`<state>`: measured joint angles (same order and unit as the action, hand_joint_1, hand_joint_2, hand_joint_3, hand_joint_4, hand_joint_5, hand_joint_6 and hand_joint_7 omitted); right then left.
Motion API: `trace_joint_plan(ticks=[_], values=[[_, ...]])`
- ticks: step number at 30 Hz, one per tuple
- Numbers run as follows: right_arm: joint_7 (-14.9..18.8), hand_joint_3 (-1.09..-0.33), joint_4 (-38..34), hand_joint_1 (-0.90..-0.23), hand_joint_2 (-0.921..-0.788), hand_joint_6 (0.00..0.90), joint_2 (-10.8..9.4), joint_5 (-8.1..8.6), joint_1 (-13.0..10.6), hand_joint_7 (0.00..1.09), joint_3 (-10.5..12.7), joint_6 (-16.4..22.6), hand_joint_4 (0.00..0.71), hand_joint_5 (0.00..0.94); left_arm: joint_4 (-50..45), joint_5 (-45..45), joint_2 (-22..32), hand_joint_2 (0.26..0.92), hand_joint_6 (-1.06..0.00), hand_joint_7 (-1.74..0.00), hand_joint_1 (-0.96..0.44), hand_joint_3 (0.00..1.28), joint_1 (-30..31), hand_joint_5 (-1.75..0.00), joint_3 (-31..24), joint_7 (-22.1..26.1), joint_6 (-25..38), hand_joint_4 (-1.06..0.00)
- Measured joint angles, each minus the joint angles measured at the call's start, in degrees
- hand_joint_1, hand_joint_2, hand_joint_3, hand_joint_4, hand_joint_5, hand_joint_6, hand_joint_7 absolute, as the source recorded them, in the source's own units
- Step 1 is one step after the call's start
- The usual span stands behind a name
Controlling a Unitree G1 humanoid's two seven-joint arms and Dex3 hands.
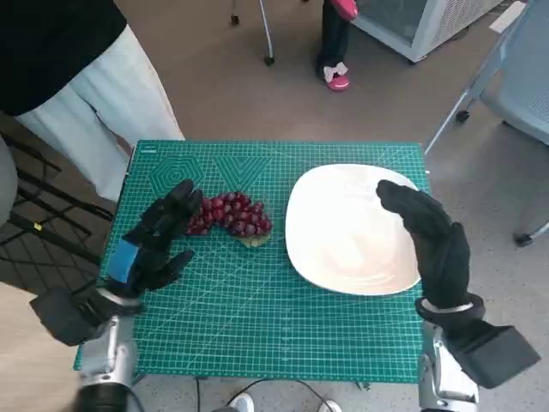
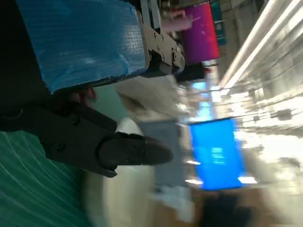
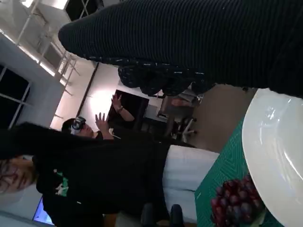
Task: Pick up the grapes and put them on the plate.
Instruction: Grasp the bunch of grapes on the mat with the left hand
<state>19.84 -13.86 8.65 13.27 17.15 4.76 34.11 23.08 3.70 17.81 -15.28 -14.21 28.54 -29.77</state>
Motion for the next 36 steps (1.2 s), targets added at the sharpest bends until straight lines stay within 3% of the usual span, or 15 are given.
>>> trace_joint_plan(ticks=[6,13,17,22,36], values=[[0.0,-0.871,0.0,-0.633,-0.921,0.142,0.0,0.03,0.1,0.24,0.0,0.2,0.401,0.0,-4.3,-14.5,3.7,0.753,-0.19,-0.01,-0.29,0.0,-0.3,0.0,1.7,-7.1,4.0,-0.05],[0.4,-0.873,-0.3,-0.63,-0.921,0.133,0.0,0.12,0.8,0.25,0.0,0.3,0.401,0.0,-10.9,-32.1,6.9,0.704,-0.24,-0.02,-0.1,0.0,-3.1,0.0,7.7,-10.3,15.5,-0.04],[1.2,-0.874,-1.3,-0.626,-0.921,0.127,-0.1,0.36,1.4,0.26,-0.1,0.4,0.401,0.0,-13.4,-41.2,7.4,0.701,-0.25,-0.01,-0.11,0.0,-6.5,0.0,13.4,-11.0,23.1,-0.04],[1.7,-0.875,-2.2,-0.623,-0.921,0.121,-0.2,0.49,1.7,0.27,0.0,0.4,0.401,0.0,-14.2,-47.4,7.4,0.704,-0.25,0.0,-0.18,0.0,-10.2,0.0,19.0,-12.1,28.2,-0.03],[2.5,-0.876,-2.9,-0.621,-0.921,0.108,-0.1,0.61,2.1,0.29,0.7,0.9,0.401,0.0,-4.9,-50.7,6.8,0.715,-0.23,0.0,-0.22,0.0,-18.7,0.0,28.8,-10.6,36.0,-0.02]])
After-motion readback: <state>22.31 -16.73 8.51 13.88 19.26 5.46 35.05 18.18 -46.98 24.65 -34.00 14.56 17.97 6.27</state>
